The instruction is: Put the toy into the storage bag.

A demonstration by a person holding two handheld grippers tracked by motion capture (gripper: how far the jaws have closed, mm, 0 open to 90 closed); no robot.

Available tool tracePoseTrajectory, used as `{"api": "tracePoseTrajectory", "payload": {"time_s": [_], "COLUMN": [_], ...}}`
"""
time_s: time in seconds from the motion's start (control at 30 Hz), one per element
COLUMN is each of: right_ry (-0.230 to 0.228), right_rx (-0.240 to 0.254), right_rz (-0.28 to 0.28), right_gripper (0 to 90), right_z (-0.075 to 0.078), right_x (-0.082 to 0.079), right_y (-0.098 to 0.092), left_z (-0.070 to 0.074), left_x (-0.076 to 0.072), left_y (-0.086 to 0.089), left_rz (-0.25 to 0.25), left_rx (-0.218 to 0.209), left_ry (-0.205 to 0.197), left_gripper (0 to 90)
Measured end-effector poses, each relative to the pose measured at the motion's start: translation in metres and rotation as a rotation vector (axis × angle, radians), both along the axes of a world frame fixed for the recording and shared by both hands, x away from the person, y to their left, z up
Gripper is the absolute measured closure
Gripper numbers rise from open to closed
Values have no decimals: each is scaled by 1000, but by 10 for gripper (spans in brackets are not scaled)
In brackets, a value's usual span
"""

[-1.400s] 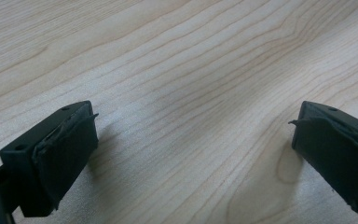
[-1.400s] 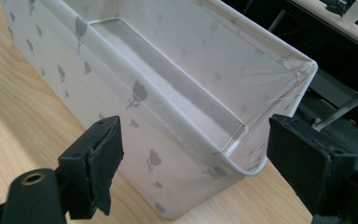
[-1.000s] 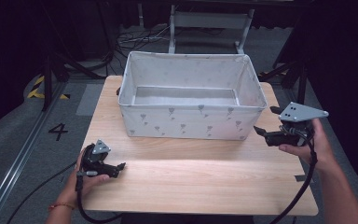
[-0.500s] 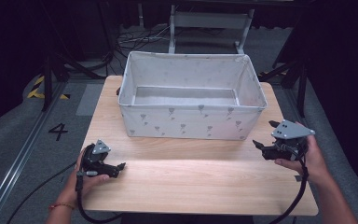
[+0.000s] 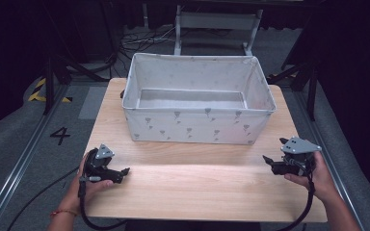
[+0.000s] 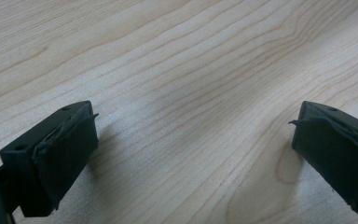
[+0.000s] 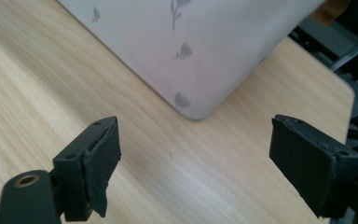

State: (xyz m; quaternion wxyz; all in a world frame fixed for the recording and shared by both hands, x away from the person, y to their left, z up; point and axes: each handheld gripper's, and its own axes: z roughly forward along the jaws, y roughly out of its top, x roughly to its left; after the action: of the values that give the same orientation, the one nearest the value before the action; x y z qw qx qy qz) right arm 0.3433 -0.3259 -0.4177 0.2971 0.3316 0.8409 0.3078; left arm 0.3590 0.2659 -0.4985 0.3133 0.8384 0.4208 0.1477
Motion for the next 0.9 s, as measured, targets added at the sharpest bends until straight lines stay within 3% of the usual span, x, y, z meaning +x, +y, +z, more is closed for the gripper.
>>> {"api": "tracePoseTrajectory", "payload": {"time_s": [0.23, 0.37, 0.53, 0.63, 0.73, 0.8, 0.9], "right_ry": [50, 84, 145, 155, 214, 209, 209], "right_rx": [33, 50, 122, 151, 249, 241, 242], "right_rz": [-9, -52, -90, -109, -120, -159, -159], "right_gripper": [169, 172, 177, 183, 171, 152, 151], "right_z": [-26, -46, -72, -79, -86, -86, -86], "right_x": [-9, -15, -20, -20, -16, -15, -15], "right_y": [-14, -24, -34, -37, -48, -49, -49], "left_z": [0, 0, 0, 0, 0, 0, 0], "left_x": [0, 0, -1, -1, -1, -1, -1], "left_y": [0, 0, 0, 0, 0, 0, 0], "left_rz": [2, 4, 5, 5, 5, 5, 6], "left_rx": [0, -1, -3, -4, -3, -3, -3], "left_ry": [0, 1, 3, 3, 4, 3, 3], "left_gripper": [5, 5, 5, 5, 5, 5, 5]}}
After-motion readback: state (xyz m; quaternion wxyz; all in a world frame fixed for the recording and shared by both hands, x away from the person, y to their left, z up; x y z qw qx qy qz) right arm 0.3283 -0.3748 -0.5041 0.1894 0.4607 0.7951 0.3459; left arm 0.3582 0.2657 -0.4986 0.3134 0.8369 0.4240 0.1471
